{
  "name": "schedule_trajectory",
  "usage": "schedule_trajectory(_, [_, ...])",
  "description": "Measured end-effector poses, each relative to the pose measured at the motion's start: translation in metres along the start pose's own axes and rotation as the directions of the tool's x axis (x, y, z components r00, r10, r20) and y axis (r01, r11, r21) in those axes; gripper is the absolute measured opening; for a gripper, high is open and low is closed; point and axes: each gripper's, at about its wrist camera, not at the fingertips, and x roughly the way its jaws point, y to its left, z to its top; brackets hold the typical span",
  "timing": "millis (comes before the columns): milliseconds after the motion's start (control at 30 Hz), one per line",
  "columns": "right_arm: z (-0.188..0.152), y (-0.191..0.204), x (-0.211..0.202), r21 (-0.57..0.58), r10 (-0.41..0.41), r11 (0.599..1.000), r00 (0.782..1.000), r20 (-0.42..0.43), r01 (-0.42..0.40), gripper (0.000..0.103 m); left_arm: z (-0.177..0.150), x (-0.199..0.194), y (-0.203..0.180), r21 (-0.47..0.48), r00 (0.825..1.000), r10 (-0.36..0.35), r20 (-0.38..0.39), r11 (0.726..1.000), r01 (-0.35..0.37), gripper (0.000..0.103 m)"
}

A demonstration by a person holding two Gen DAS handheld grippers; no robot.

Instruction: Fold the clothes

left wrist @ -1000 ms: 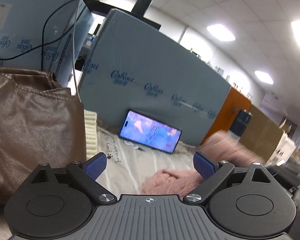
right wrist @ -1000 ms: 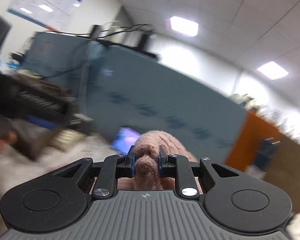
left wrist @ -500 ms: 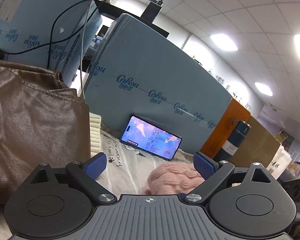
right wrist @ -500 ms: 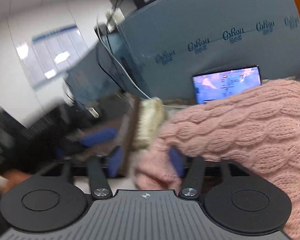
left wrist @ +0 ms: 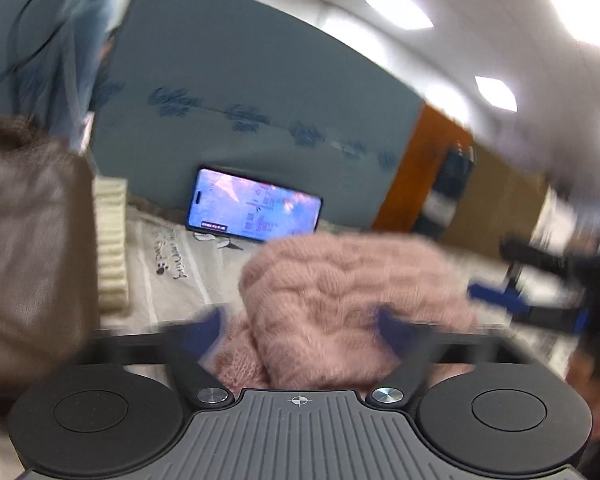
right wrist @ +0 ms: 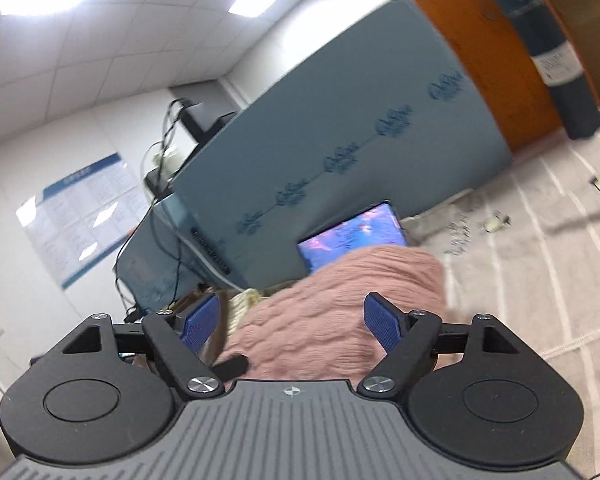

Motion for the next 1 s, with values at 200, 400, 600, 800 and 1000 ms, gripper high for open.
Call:
schedule_trajectory(200, [-0.007, -0.010, -0.001, -0.010, -0.067, 0.998, 0.998, -0.014, 0.067, 0.079, 0.004, -0.012, 0.010, 0.008, 0.997, 0.059, 0.041, 0.998, -0.060, 0.018])
schedule_trajectory(400, [-0.016, -0.023, 0.020, 0.010, -0.176, 0.984, 0.976, -0.128, 0.179, 0.079, -0.001, 0.002, 0.022, -0.039, 0.990, 0.142, -0.019, 0.989, -0.143, 0.062])
schedule_trajectory(600, [-0.018, -0.035, 0.021, 0.080, -0.150, 0.983, 0.977, -0.154, 0.163, 0.079, 0.004, -0.011, 0.049, -0.277, 0.999, 0.025, -0.034, 0.960, -0.034, 0.086])
schedule_trajectory(800, [-0.020, -0.035, 0.023, 0.105, -0.109, 0.986, 0.979, -0.171, 0.128, 0.079, -0.009, 0.004, 0.028, -0.243, 0.991, -0.013, -0.132, 0.970, -0.019, 0.091])
schedule_trajectory(1000, [-0.023, -0.029, 0.023, 0.091, -0.104, 0.988, 0.979, -0.177, 0.121, 0.058, -0.011, 0.004, -0.002, -0.106, 0.996, 0.039, -0.081, 0.993, -0.047, 0.054])
